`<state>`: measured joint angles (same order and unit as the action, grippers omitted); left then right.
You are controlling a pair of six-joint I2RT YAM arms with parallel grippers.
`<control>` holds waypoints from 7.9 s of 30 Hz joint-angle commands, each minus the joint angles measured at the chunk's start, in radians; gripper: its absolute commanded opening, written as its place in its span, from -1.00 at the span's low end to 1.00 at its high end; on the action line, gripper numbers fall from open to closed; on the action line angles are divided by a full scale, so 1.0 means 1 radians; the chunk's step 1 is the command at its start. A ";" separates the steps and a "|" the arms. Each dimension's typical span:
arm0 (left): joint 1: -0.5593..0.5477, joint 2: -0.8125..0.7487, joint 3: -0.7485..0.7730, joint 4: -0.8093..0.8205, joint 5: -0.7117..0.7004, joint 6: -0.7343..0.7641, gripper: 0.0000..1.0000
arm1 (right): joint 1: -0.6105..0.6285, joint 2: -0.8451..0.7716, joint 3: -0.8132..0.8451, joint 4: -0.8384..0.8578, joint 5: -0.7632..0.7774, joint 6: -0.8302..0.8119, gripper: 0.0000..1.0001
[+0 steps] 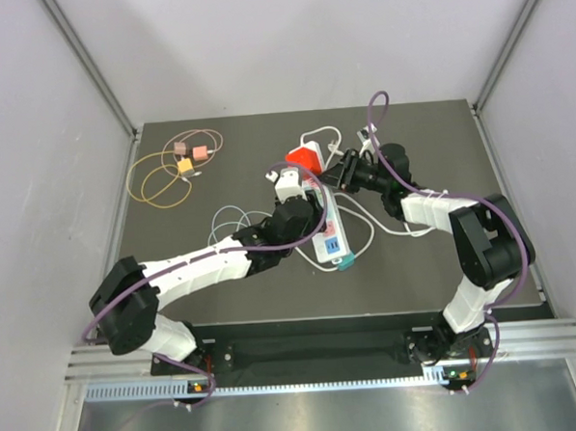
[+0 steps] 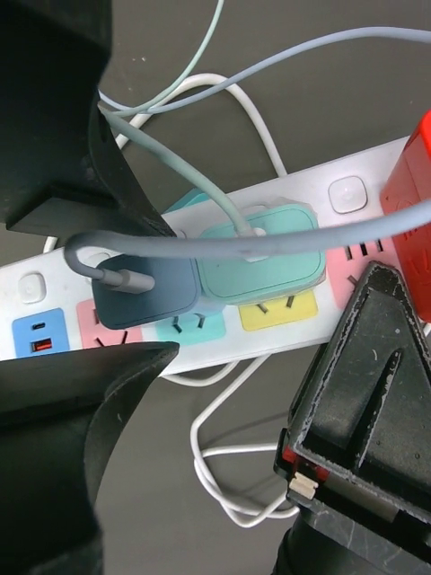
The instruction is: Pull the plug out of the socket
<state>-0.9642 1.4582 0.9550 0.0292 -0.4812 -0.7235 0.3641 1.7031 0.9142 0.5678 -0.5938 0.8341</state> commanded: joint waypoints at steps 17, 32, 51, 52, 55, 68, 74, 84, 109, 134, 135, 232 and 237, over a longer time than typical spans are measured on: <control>0.034 -0.085 -0.031 0.031 0.126 -0.084 -1.00 | 0.013 -0.103 0.009 0.141 -0.043 -0.047 -1.00; 0.118 -0.306 -0.118 -0.024 0.362 0.195 -1.00 | 0.012 -0.134 -0.012 0.116 0.012 -0.096 -1.00; -0.036 -0.121 0.197 -0.491 0.075 0.265 -1.00 | 0.018 -0.165 -0.031 0.087 0.086 -0.144 -1.00; -0.036 -0.111 0.209 -0.502 0.094 0.253 -1.00 | 0.019 -0.168 -0.031 0.087 0.088 -0.147 -1.00; -0.031 -0.116 0.245 -0.486 0.167 0.188 -1.00 | 0.021 -0.174 -0.035 0.086 0.095 -0.158 -1.00; 0.001 -0.257 0.214 -0.460 0.299 0.165 -1.00 | 0.018 -0.165 -0.035 0.092 0.091 -0.148 -1.00; 0.002 -0.326 0.157 -0.379 0.458 0.191 -1.00 | 0.016 -0.157 -0.037 0.103 0.077 -0.125 -1.00; 0.002 -0.430 0.396 -0.564 0.382 0.297 -1.00 | 0.003 -0.149 -0.037 0.130 0.046 -0.089 -1.00; 0.002 -0.392 0.964 -0.335 -0.039 0.647 -1.00 | -0.004 -0.134 -0.032 0.138 0.035 -0.078 -1.00; 0.002 -0.452 1.038 0.093 -0.046 0.612 -1.00 | -0.005 -0.119 -0.029 0.142 0.029 -0.069 -1.00; 0.002 -0.456 1.036 0.101 -0.048 0.613 -1.00 | -0.005 -0.118 -0.029 0.142 0.029 -0.069 -1.00; 0.914 -0.242 0.421 0.761 -0.143 1.301 -1.00 | 0.058 -0.048 -0.012 0.159 -0.005 -0.023 -1.00; 0.909 -0.144 0.510 0.380 -0.085 0.955 -1.00 | 0.056 -0.033 -0.009 0.161 -0.009 -0.016 -1.00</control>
<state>-0.0540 1.2510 1.3975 0.6525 -0.6083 0.4698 0.4271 1.7130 0.8562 0.5949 -0.5701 0.7887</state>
